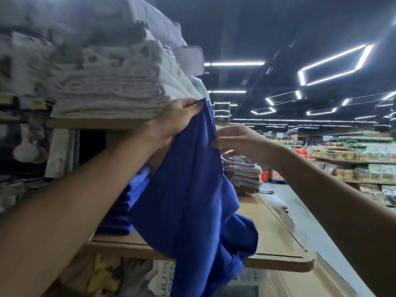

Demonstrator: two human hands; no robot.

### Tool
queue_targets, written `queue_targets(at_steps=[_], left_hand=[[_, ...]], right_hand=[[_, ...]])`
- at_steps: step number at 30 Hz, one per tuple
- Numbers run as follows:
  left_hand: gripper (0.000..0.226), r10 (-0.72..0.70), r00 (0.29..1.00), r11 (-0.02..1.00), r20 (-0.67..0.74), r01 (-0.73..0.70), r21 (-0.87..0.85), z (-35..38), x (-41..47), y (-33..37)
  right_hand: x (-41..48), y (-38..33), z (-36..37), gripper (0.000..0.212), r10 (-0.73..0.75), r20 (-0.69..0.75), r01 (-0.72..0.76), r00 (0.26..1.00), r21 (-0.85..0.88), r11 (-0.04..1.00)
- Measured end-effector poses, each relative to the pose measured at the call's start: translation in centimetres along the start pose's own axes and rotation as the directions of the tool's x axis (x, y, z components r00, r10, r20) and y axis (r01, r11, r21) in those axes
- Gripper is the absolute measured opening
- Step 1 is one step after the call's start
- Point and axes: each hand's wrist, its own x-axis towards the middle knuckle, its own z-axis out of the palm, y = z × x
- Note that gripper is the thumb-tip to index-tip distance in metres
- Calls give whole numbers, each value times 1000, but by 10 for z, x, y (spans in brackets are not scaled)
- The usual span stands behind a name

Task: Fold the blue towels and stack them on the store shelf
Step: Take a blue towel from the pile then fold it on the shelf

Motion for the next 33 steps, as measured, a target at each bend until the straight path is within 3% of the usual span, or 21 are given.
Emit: queue_targets(at_steps=[2, 6, 9, 12, 17, 20, 25, 28, 30, 33], left_hand=[[26, 107, 994, 978, -28, -100, 184, -6, 8, 10], [40, 314, 949, 815, 15, -277, 509, -15, 13, 24], [36, 393, 919, 716, 16, -317, 622, -20, 10, 34], [40, 460, 887, 602, 26, -333, 725, -27, 9, 43], [34, 507, 861, 510, 37, -334, 792, -42, 10, 51], [35, 513, 856, 434, 56, -315, 844, -52, 9, 51], [44, 502, 865, 459, 13, -279, 843, -74, 10, 46], [42, 503, 864, 505, 12, -305, 807, -79, 11, 42], [40, 511, 860, 531, 12, -326, 782, -82, 13, 41], [36, 517, 856, 579, -10, -341, 740, -88, 17, 39]], right_hand=[[-1, -7, 0, 27, 15, 14, -15, 1000, 0, 1000], [-7, -19, 4, 20, 27, 4, -27, 1000, -3, 1000], [-12, -28, 13, 8, 42, 14, -42, 999, -12, 999], [-14, -25, 20, 9, 55, 83, -56, 995, 5, 998], [-16, -10, 24, 7, 36, 250, -83, 968, 181, 980], [-20, -7, 19, 14, 26, 272, -101, 962, 263, 960], [-28, -13, -5, 13, -61, 59, 28, 996, 452, 892], [-36, -14, -8, 10, -40, 227, -51, 973, 382, 923], [-41, -10, -6, 12, 48, 396, -142, 917, 212, 967], [-47, -1, -5, 13, 170, 454, -180, 875, -21, 983]])
